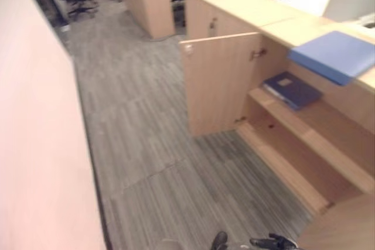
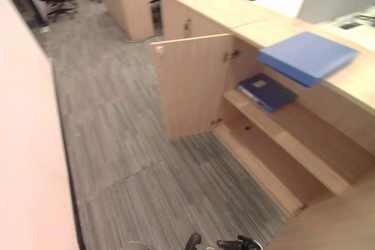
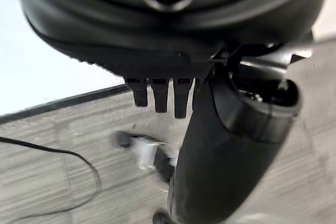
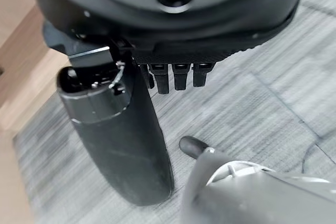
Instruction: Put the empty folder in the office cabinet
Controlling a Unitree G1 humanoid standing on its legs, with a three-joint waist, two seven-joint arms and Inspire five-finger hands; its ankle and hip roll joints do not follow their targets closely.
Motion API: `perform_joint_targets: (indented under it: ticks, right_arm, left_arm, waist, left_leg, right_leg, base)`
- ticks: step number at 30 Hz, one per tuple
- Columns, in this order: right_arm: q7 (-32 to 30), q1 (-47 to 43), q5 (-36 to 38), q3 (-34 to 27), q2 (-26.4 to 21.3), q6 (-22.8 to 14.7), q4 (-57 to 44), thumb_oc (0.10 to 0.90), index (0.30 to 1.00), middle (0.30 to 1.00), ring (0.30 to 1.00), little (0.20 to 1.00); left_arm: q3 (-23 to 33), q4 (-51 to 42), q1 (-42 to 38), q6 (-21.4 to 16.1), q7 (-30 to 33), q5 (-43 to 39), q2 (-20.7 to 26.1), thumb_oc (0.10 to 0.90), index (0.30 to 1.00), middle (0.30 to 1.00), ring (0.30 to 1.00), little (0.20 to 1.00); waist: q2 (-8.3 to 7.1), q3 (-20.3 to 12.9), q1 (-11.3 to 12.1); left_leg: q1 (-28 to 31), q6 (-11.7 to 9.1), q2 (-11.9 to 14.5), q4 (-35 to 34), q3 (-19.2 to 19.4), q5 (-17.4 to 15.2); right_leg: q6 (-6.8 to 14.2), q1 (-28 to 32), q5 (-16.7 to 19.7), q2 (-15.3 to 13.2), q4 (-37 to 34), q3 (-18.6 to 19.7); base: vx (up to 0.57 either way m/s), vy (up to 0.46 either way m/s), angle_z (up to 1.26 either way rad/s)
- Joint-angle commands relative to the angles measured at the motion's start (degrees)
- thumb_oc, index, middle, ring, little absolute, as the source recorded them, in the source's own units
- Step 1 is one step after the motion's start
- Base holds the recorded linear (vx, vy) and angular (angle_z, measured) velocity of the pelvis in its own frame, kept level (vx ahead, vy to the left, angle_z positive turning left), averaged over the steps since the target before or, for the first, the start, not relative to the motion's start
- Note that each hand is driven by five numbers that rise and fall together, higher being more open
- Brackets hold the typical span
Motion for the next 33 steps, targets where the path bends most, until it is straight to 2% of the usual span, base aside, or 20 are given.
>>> perform_joint_targets:
  ticks: [1,2,3,5,7,10,12,13,15,19,22,24,25,26,27,28,29,30,32,33]
  right_arm:
    - [-1.14,0.69,1.23,0.5,-1.88,0.25,1.69,0.8,0.9,0.9,0.9,0.9]
    - [-1.12,0.73,1.25,0.73,-1.9,0.17,1.79,0.8,0.9,0.9,0.9,0.9]
    - [-1.12,0.73,1.25,0.71,-1.92,0.17,1.79,0.8,0.9,0.9,0.9,0.9]
    - [-1.46,1.14,1.38,0.25,-2.07,-0.15,2.48,0.8,0.9,0.9,0.9,0.9]
    - [-1.23,1.53,1.15,-0.03,-1.93,-0.13,2.79,0.8,0.9,0.9,0.9,0.9]
    - [-0.94,2.66,0.16,-1.34,-2.12,0.12,3.75,0.8,0.9,0.9,0.9,0.9]
    - [-0.63,3.66,-0.16,-1.97,-1.28,0.57,4.41,0.8,0.9,0.9,0.9,0.9]
    - [-0.64,3.69,-0.16,-1.97,-1.26,0.59,4.38,0.8,0.9,0.9,0.9,0.9]
    - [-0.49,3.47,-0.12,-1.51,-0.18,0.8,3.84,0.8,0.9,0.9,0.9,0.9]
    - [-0.3,2.88,0.04,-0.95,0.74,0.74,2.16,0.8,0.9,0.9,0.9,0.9]
    - [-0.5,2.63,0.2,-1.1,0.97,0.45,-0.11,0.8,0.9,0.9,0.9,0.9]
    - [-0.4,2.43,-0.64,-0.2,1.11,0.38,-1.02,0.8,0.9,0.9,0.9,0.9]
    - [-0.4,2.45,-0.65,-0.2,1.12,0.39,-1.04,0.8,0.9,0.9,0.9,0.9]
    - [-0.09,2.14,-1.14,0.68,1.24,0.4,-1.63,0.8,0.9,0.9,0.9,0.9]
    - [-0.09,2.15,-1.13,0.68,1.23,0.41,-1.69,0.8,0.9,0.9,0.9,0.9]
    - [-0.01,1.87,-1.34,1.33,1.29,0.42,-2.08,0.8,0.9,0.9,0.9,0.9]
    - [0.27,1.04,-1.88,2.5,1.41,0.14,-2.63,0.8,0.9,0.9,0.9,0.9]
    - [0.27,1.03,-1.88,2.52,1.4,0.14,-2.62,0.8,0.9,0.9,0.9,0.9]
    - [0.27,-0.41,-1.96,3.64,1.16,-0.18,-3.27,0.8,0.9,0.9,0.9,0.9]
    - [0.23,-1.03,-1.51,4.29,1.03,-0.4,-3.64,0.8,0.9,0.9,0.9,0.9]
  left_arm:
    - [-1.4,0.56,0.68,-0.39,1.27,-1.2,2.76,0.8,0.9,0.9,0.9,0.9]
    - [-1.69,0.56,0.55,-0.47,1.31,-1.11,2.91,0.8,0.9,0.9,0.9,0.9]
    - [-1.71,0.57,0.54,-0.47,1.32,-1.11,2.89,0.8,0.9,0.9,0.9,0.9]
    - [-2.84,0.86,-0.33,-0.89,1.78,-1.27,2.88,0.8,0.9,0.9,0.9,0.9]
    - [-2.94,1.17,-0.51,-0.91,1.7,-1.31,2.47,0.8,0.9,0.9,0.9,0.9]
    - [-2.92,1.95,0.21,-1.06,1.46,-0.68,1.78,0.8,0.9,0.9,0.9,0.9]
    - [-2.75,2.34,0.32,-1.05,1.25,0.58,2.32,0.8,0.9,0.9,0.9,0.9]
    - [-2.74,2.35,0.33,-1.06,1.25,0.58,2.35,0.8,0.9,0.9,0.9,0.9]
    - [-1.24,1.9,-0.05,-1.01,1.59,-0.26,3.79,0.8,0.9,0.9,0.9,0.9]
    - [-1.02,1.36,-0.3,-1.14,1.81,0.09,4.53,0.8,0.9,0.9,0.9,0.9]
    - [-1.09,1.37,-0.03,-1.14,1.35,1.37,4.35,0.8,0.9,0.9,0.9,0.9]
    - [-1.08,1.32,0.66,-0.61,0.96,2.41,4.21,0.8,0.9,0.9,0.9,0.9]
    - [-1.08,1.31,0.67,-0.6,0.96,2.41,4.22,0.8,0.9,0.9,0.9,0.9]
    - [-0.65,1.16,1.37,-0.32,0.74,2.63,4.23,0.8,0.9,0.9,0.9,0.9]
    - [-0.64,1.09,1.4,-0.3,0.72,2.65,4.23,0.8,0.9,0.9,0.9,0.9]
    - [-0.44,0.92,1.82,-0.16,0.81,2.58,4.31,0.8,0.9,0.9,0.9,0.9]
    - [-0.55,0.95,2.12,-0.21,1.07,2.96,4.48,0.8,0.9,0.9,0.9,0.9]
    - [-0.54,0.95,2.12,-0.22,1.07,2.96,4.46,0.8,0.9,0.9,0.9,0.9]
    - [-1.36,0.96,1.81,-0.33,1.05,2.66,4.16,0.8,0.9,0.9,0.9,0.9]
    - [-1.97,0.83,1.25,-0.39,0.97,2.58,4.19,0.8,0.9,0.9,0.9,0.9]
  waist:
    - [-0.06,4.02,3.86]
    - [0.76,3.72,4.55]
    - [0.7,3.72,4.57]
    - [2.3,3.08,5.59]
    - [2.91,2.58,5.41]
    - [4.18,0.48,4.38]
    - [3.4,-1.01,3.45]
    - [3.32,-1.0,3.54]
    - [2.52,-1.49,3.45]
    - [1.89,-1.82,3.3]
    - [1.86,-2.18,2.75]
    - [2.17,-1.75,3.79]
    - [2.12,-1.67,3.76]
    - [2.14,-1.58,4.75]
    - [2.11,-1.36,4.72]
    - [2.18,-0.99,4.81]
    - [2.31,-0.62,4.44]
    - [2.33,-0.65,4.54]
    - [2.94,1.09,3.19]
    - [2.68,2.31,2.09]
  left_leg:
    - [2.61,6.01,-1.5,-27.33,1.98,4.13]
    - [3.2,4.78,-0.78,-35.91,-0.83,7.55]
    - [3.47,4.78,-0.83,-36.56,-0.76,8.02]
    - [1.74,1.91,1.24,-48.51,-7.37,14.31]
    - [3.76,1.21,1.33,-50.67,-8.68,14.8]
    - [6.98,0.77,0.79,-51.07,-9.53,13.29]
    - [9.58,2.29,-1.34,-51.27,-7.11,10.84]
    - [9.64,2.33,-1.4,-51.27,-6.97,10.8]
    - [11.52,4.89,-4.1,-51.57,-4.4,8.3]
    - [13.06,6.75,-7.1,-52.38,-2.13,6.65]
    - [16.05,8.86,-11.09,-53.49,0.14,4.18]
    - [18.52,10.11,-12.67,-53.52,2.97,1.75]
    - [18.62,10.17,-12.78,-53.52,2.96,1.74]
    - [20.17,10.36,-12.67,-53.52,4.35,-0.1]
    - [19.83,10.74,-12.91,-53.52,4.9,0.82]
    - [20.53,11.06,-12.83,-53.52,5.66,0.5]
    - [21.34,11.36,-12.33,-53.52,6.1,0.01]
    - [21.32,11.3,-12.26,-53.52,6.21,-0.05]
    - [22.75,11.56,-12.23,-53.52,5.45,-0.48]
    - [23.75,11.72,-12.95,-53.52,4.38,-0.85]
  right_leg:
    - [6.12,13.5,11.65,1.11,-21.69,5.22]
    - [6.74,14.56,11.21,1.74,-21.99,6.59]
    - [6.73,14.53,11.35,1.68,-22.07,6.6]
    - [7.67,17.78,9.75,2.36,-22.49,11.31]
    - [8.36,18.54,9.4,2.13,-22.56,12.78]
    - [10.01,18.73,9.83,0.14,-22.46,14.76]
    - [11.6,17.46,11.34,-2.92,-22.3,16.17]
    - [11.65,17.45,11.32,-3.01,-22.28,16.28]
    - [12.95,15.18,12.94,-6.0,-20.48,17.68]
    - [14.25,13.29,15.79,-8.99,-18.67,17.94]
    - [15.14,11.81,20.21,-13.52,-15.38,16.25]
    - [13.92,10.9,24.57,-18.67,-10.21,8.8]
    - [14.01,11.05,24.61,-18.78,-10.28,8.78]
    - [14.44,11.2,24.97,-20.62,-6.72,3.98]
    - [13.78,11.06,25.77,-20.97,-6.99,3.25]
    - [13.6,10.08,24.98,-20.61,-4.54,2.14]
    - [12.36,7.23,21.12,-15.5,-3.2,1.07]
    - [12.29,7.07,21.01,-15.44,-3.07,1.19]
    - [10.91,1.01,18.68,-6.93,-4.01,2.05]
    - [11.01,-2.07,19.92,-2.48,-6.28,2.54]
  base:
    - [0.63,0.336,-0.25]
    - [0.39,0.242,-0.81]
    - [0.31,0.193,-1.2]
    - [0.45,0.21,-1.65]
    - [0.25,0.135,-0.99]
    - [0.33,0.368,-0.79]
    - [0.26,0.313,-0.72]
    - [0.14,0.195,-0.74]
    - [0.16,0.274,-0.71]
    - [0.12,0.25,-0.68]
    - [0.18,0.402,-0.23]
    - [0.16,0.332,-0.42]
    - [0.2,0.258,-0.66]
    - [0.08,0.144,-0.67]
    - [0.12,0.206,-0.61]
    - [0.06,0.147,-0.5]
    - [0.12,0.121,-0.47]
    - [0.11,0.052,-0.54]
    - [0.11,-0.003,-0.39]
    - [0.27,-0.021,-0.23]
